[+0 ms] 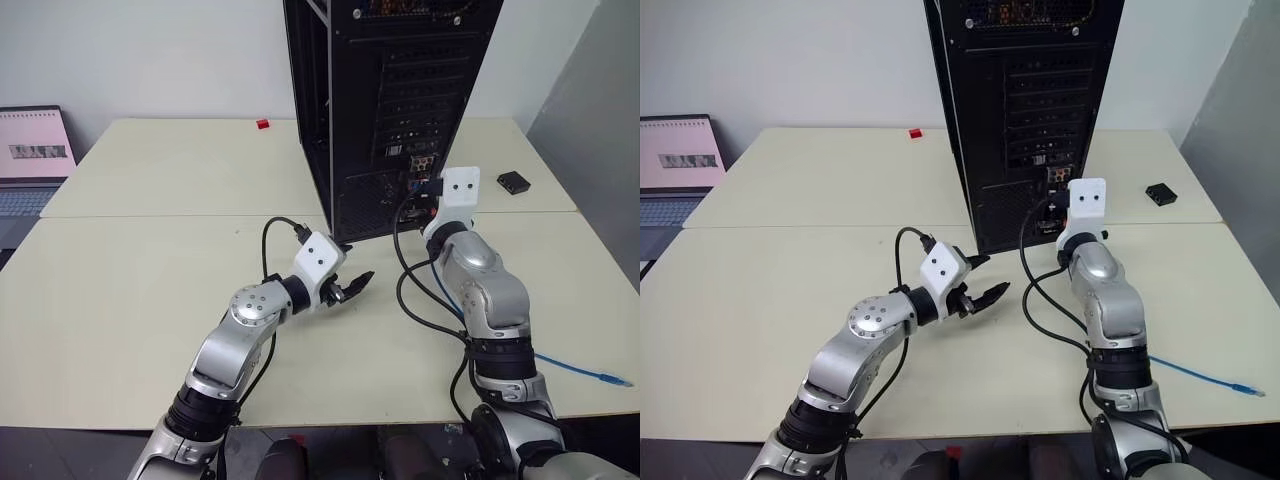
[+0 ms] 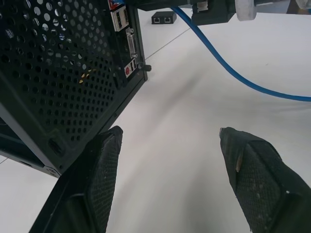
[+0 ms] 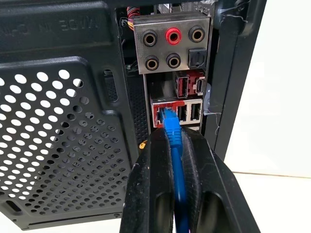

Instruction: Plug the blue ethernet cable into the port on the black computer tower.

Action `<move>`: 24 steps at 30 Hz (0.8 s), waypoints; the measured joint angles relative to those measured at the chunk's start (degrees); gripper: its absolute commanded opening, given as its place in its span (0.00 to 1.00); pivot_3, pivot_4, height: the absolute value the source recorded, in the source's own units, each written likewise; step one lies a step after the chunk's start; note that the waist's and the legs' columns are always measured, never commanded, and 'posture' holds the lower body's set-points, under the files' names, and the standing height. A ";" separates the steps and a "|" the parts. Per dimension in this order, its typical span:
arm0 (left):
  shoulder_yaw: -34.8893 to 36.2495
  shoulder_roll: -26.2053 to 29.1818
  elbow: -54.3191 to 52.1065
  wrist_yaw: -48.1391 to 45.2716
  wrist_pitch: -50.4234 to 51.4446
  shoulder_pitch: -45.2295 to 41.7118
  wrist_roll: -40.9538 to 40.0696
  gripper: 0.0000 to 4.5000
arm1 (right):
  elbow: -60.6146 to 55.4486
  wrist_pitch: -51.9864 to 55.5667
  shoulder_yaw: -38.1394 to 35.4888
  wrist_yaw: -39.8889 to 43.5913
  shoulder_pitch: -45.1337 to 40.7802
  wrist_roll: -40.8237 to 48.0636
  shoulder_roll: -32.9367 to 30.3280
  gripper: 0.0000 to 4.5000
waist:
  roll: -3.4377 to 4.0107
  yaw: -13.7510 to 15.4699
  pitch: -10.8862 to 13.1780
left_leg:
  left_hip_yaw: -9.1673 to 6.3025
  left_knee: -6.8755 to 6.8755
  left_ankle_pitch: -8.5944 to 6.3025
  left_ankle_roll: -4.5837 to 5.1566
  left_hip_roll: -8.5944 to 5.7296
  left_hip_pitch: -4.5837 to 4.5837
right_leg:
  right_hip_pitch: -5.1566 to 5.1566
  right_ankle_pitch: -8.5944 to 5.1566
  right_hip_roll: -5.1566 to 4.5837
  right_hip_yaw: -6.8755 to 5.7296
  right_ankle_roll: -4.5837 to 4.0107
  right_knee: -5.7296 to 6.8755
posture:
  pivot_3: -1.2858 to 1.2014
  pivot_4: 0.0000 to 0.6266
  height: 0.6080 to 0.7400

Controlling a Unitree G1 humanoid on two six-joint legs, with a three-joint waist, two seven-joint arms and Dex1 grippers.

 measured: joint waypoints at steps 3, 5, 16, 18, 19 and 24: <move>0.00 -0.03 0.00 0.02 0.00 0.00 0.08 0.75 | 0.86 -0.89 0.49 0.79 -0.21 -0.13 -0.36 0.08 | 0.00 -0.26 0.00 | 0.03 0.01 0.01 0.02 0.00 0.01 | 0.00 0.02 0.01 0.03 0.00 0.00 | 0.52 0.24 1.00; 0.00 -0.04 0.00 0.02 0.00 0.00 0.09 0.75 | 0.95 -1.06 0.72 1.12 -0.21 -0.23 -0.54 0.17 | 0.00 -0.35 0.00 | 0.02 0.00 0.01 0.02 0.02 0.02 | 0.00 0.02 0.01 0.03 0.00 0.00 | 0.52 0.24 1.00; 1.35 1.04 1.26 -0.23 0.03 -1.54 0.30 0.75 | -2.32 0.57 -0.04 5.19 3.46 0.19 -5.82 0.68 | 0.00 0.84 0.01 | -0.06 -0.07 0.01 0.01 -0.05 -0.18 | -0.09 0.01 -0.10 -0.08 0.00 -0.12 | 0.52 0.24 1.00; 1.95 2.22 1.76 -0.30 0.03 -2.29 0.46 0.75 | -4.40 1.50 -0.18 6.14 4.44 0.31 -7.13 0.77 | 0.01 0.85 0.01 | -0.05 -0.07 0.01 0.02 -0.05 -0.14 | -0.08 0.01 -0.08 -0.07 0.01 -0.09 | 0.52 0.24 1.00; 2.21 2.68 2.13 -0.37 0.02 -2.82 0.64 0.75 | -5.88 2.35 -0.32 6.80 5.10 0.49 -8.06 0.81 | 0.01 0.85 0.01 | -0.07 -0.07 0.01 0.02 -0.05 -0.14 | -0.07 0.01 -0.07 -0.09 0.01 -0.08 | 0.52 0.24 1.00; 3.61 7.30 4.21 -4.21 -0.83 -4.70 1.19 0.75 | -17.33 9.19 -0.96 16.98 10.23 7.10 -17.61 0.94 | 0.05 0.91 0.05 | -0.07 -0.10 0.01 0.02 -0.04 -0.18 | -0.08 -0.01 -0.04 -0.11 0.01 -0.15 | 0.52 0.24 1.00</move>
